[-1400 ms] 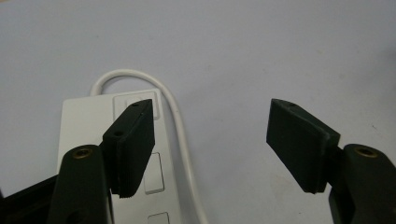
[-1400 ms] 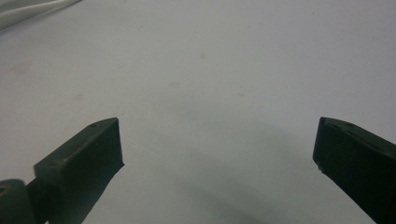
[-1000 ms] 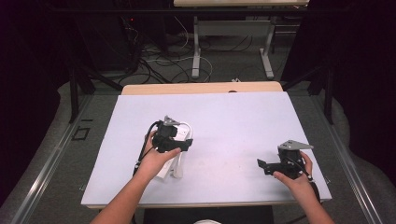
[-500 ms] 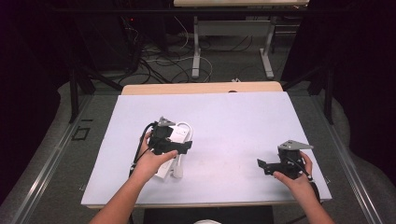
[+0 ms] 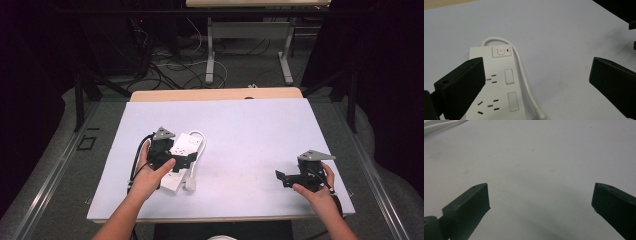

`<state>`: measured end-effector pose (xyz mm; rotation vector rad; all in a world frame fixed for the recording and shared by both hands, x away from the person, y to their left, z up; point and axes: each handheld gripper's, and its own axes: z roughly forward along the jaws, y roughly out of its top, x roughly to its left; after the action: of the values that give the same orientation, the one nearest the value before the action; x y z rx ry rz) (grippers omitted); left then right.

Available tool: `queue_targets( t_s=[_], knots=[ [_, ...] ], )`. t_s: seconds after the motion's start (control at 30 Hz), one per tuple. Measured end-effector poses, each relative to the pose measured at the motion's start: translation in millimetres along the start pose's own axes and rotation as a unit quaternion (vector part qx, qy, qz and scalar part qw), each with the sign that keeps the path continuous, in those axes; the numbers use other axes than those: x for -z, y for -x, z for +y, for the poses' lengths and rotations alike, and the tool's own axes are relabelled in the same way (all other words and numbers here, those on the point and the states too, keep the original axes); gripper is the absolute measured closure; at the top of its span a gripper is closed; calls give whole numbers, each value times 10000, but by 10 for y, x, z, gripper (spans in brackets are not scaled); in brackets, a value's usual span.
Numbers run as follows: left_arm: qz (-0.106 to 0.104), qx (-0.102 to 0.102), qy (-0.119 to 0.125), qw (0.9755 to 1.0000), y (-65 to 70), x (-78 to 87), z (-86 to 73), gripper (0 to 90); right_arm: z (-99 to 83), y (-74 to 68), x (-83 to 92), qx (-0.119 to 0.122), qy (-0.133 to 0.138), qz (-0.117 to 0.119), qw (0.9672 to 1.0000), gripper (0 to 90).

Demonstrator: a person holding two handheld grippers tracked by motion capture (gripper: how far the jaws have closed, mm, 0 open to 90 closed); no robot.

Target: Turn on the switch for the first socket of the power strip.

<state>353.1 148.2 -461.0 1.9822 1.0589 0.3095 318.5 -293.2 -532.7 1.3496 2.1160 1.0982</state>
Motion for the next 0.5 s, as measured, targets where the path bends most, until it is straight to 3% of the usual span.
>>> queue_targets(
  t_s=[0.5],
  knots=[
    [343, 153, 242, 9990, -267, 385, -259, 3, 2, -9, -3, 3, 5, -13, 10000, 9]
  ],
)
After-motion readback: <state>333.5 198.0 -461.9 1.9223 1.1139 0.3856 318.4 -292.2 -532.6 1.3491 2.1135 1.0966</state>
